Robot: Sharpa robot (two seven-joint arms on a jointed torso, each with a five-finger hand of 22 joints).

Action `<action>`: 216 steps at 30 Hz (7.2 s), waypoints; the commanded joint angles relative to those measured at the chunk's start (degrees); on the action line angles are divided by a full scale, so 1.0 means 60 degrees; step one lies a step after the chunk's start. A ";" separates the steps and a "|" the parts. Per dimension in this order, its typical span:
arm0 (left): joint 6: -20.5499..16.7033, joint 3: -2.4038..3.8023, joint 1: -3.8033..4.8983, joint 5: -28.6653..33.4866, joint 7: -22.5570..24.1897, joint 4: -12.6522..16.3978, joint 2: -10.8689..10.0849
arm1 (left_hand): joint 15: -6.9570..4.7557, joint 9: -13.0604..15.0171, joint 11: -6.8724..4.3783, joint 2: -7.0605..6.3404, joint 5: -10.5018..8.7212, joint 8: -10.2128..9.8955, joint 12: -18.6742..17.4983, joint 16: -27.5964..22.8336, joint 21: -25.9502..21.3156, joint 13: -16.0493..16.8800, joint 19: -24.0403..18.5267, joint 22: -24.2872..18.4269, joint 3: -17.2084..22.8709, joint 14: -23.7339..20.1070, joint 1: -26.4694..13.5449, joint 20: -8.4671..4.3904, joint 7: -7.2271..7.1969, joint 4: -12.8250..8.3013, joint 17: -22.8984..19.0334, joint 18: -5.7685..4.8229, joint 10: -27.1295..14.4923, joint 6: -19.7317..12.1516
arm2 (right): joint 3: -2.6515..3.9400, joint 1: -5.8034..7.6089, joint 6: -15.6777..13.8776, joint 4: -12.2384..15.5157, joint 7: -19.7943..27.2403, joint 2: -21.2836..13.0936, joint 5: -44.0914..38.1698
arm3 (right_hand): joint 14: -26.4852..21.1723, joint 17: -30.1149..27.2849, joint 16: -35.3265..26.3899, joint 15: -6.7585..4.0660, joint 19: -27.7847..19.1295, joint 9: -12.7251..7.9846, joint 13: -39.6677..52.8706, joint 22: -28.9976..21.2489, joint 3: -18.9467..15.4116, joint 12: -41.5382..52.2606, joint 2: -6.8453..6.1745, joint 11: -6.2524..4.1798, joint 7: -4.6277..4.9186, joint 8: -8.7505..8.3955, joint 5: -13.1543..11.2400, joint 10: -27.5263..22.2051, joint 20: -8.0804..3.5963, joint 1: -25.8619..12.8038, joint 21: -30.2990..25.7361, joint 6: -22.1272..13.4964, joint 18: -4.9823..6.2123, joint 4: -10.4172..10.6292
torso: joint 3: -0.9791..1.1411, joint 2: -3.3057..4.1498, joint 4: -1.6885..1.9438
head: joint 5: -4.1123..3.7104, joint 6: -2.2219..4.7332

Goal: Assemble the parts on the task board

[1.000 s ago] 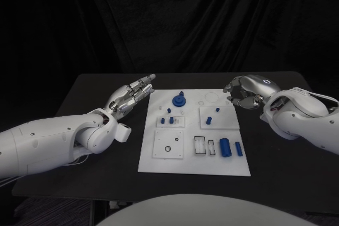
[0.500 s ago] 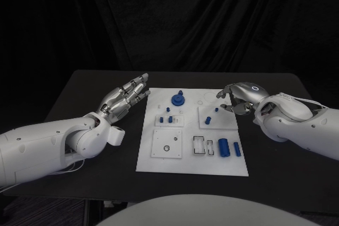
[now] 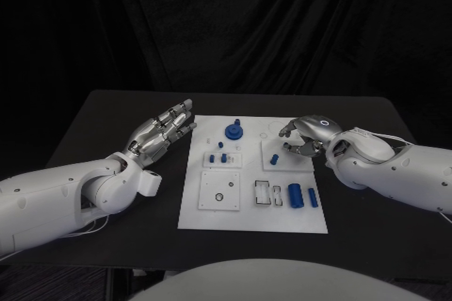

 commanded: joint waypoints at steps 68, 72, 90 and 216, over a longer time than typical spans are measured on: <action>0.0572 0.0009 -0.0173 0.0086 0.0651 -0.0422 0.0481 | 0.0338 0.0032 -0.0065 0.0077 0.1573 0.0003 -0.0152 0.0011 0.0042 -0.0028 0.0106 -0.0255 0.0185 0.0118 0.0937 0.0412 0.0664 -0.0381 0.0041 0.0253 -0.0157 0.0191 | 0.0036 -0.0206 -0.0766 -0.0353 0.0231 0.0033 -0.0112 | 0.0481 0.0077 0.0419 -0.0410 0.0532 0.1464 -0.1062 0.1699 0.0380 -0.0072 0.0577 -0.0536 -0.0025 0.1369 0.0602 0.2860 -0.0370 0.0618 0.0772 0.1743 -0.0286 -0.0853 | 0.0015 0.0001 0.0018 | -0.0197 0.0002; 0.0525 0.0009 -0.0218 0.0086 0.0644 -0.0454 0.0519 | 0.0334 0.0032 -0.0081 0.0074 0.1576 0.0003 -0.0155 0.0009 0.0040 -0.0028 0.0102 -0.0270 0.0184 0.0112 0.0939 0.0405 0.0669 -0.0386 0.0039 0.0252 -0.0165 0.0189 | 0.0040 -0.0061 -0.0793 -0.0236 0.0217 -0.0033 -0.0112 | 0.0483 0.0076 0.0418 -0.0409 0.0528 0.1466 -0.1077 0.1696 0.0380 -0.0096 0.0583 -0.0535 -0.0025 0.1362 0.0580 0.2870 -0.0369 0.0615 0.0762 0.1743 -0.0284 -0.0848 | 0.0005 -0.0013 0.0022 | -0.0186 0.0002; 0.0461 0.0010 -0.0352 0.0087 0.0585 -0.0496 0.0602 | 0.0294 0.0027 -0.0102 0.0084 0.1535 -0.0003 -0.0173 -0.0003 0.0037 -0.0028 0.0104 -0.0296 0.0173 0.0077 0.0919 0.0363 0.0684 -0.0375 0.0029 0.0246 -0.0236 0.0142 | 0.0032 0.0566 -0.0314 0.1736 0.0090 -0.0531 -0.0094 | 0.0533 0.0128 0.0460 -0.0408 0.0582 0.1471 -0.1226 0.1720 0.0385 -0.0317 0.0565 -0.0529 -0.0018 0.1281 0.0484 0.2945 -0.0370 0.0664 0.0835 0.1727 -0.0302 -0.0880 | 0.0005 -0.0077 0.0014 | 0.0107 0.0002; 0.0438 0.0010 -0.0760 0.0088 0.0602 -0.0701 0.0746 | -0.0248 0.0035 0.0112 0.0156 0.1828 0.0009 0.0060 -0.0062 -0.0141 -0.0018 -0.0263 -0.1733 0.0254 -0.0090 0.1124 -0.0555 0.0957 -0.0402 -0.0027 -0.0172 -0.0271 0.0215 | 0.0018 0.0826 0.0931 0.2580 -0.0915 -0.0592 -0.1185 | 0.0080 -0.0498 0.0318 -0.0077 0.0043 -0.1368 -0.2162 0.1384 -0.1554 -0.0659 -0.0170 0.0158 -0.1152 -0.0179 -0.1050 -0.1646 -0.0063 -0.0010 -0.0787 -0.2356 -0.0042 0.0686 | 0.0020 -0.0069 0.0003 | 0.0695 0.0002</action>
